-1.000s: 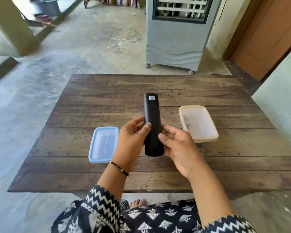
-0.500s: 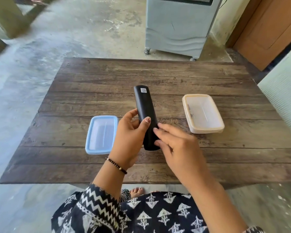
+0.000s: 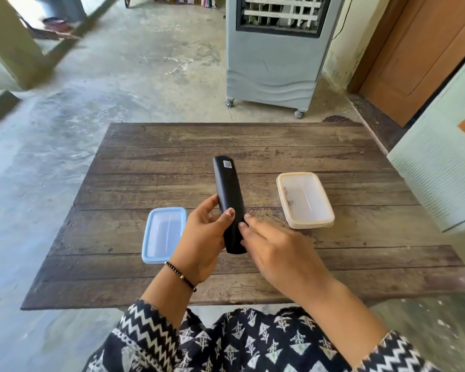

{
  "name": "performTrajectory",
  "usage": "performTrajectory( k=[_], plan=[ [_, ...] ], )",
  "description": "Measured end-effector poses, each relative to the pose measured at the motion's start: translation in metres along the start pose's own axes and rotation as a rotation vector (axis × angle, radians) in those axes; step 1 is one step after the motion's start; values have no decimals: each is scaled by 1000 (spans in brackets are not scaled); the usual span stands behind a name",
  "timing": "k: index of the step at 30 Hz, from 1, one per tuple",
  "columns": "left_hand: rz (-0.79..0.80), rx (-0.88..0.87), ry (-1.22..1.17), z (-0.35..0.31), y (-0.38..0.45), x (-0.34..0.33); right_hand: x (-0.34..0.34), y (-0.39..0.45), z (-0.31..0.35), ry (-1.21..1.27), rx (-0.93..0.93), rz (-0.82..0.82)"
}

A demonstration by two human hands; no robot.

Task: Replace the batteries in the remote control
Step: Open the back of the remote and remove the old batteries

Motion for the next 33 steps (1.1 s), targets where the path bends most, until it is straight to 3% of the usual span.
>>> performTrajectory(
  k=[21, 33],
  plan=[
    [-21, 49, -5, 1, -5, 1, 3, -5, 20, -53, 46, 13],
    [24, 74, -3, 2, -6, -7, 15, 2, -7, 313, -128, 39]
  ],
)
Point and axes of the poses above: each hand's wrist, its own y-axis towards the middle knuckle, its own x-axis out of the back of the hand, z = x × y, the point moved 7 cm from there along y, towards the middle knuckle
